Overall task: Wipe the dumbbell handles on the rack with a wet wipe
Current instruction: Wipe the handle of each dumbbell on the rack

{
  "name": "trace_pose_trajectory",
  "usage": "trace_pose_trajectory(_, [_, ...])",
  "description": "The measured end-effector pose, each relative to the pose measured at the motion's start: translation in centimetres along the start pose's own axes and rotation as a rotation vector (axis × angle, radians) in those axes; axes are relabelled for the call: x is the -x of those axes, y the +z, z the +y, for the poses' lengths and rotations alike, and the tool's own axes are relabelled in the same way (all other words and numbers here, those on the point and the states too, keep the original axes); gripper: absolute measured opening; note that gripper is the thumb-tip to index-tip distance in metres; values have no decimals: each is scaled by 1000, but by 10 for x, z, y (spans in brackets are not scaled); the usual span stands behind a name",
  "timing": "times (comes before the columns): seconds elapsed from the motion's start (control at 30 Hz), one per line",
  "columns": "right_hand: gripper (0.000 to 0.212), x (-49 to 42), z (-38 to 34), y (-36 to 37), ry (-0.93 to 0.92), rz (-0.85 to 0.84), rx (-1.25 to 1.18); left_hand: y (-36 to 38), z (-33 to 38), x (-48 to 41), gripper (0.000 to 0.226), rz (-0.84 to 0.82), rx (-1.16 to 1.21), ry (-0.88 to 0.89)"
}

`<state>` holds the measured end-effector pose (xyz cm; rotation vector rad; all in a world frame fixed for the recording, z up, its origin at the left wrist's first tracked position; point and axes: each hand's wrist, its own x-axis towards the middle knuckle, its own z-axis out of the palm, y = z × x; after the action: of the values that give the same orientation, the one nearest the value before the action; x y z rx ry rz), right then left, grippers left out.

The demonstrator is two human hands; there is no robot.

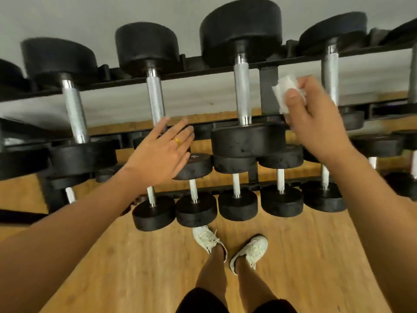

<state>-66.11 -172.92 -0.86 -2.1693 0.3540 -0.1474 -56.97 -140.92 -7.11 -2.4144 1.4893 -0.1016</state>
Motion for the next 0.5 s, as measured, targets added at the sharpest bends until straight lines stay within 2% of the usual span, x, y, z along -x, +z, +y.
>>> trace_pose_trajectory(0.07, [15, 18, 17, -3, 68, 123, -117, 1, -7, -5, 57, -22, -12, 130])
trace_pose_trajectory(0.13, [19, 32, 38, -1, 139, 173, -129, 2, -8, -6, 55, 6, 4, 177])
trace_pose_trajectory(0.23, [25, 40, 62, 9, 201, 193, -99, 7, -5, -3, 49, 121, 43, 170])
trace_pose_trajectory(0.3, [21, 41, 66, 16, 233, 230, -88, 10, -5, -3, 43, 182, 71, 183])
trace_pose_trajectory(0.4, [19, 42, 68, 29, 262, 290, -111, 11, -5, -3, 40, 205, 91, 191])
trace_pose_trajectory(0.5, [30, 41, 70, 40, 334, 351, -181, 13, -5, -4, 40, 201, 81, 190])
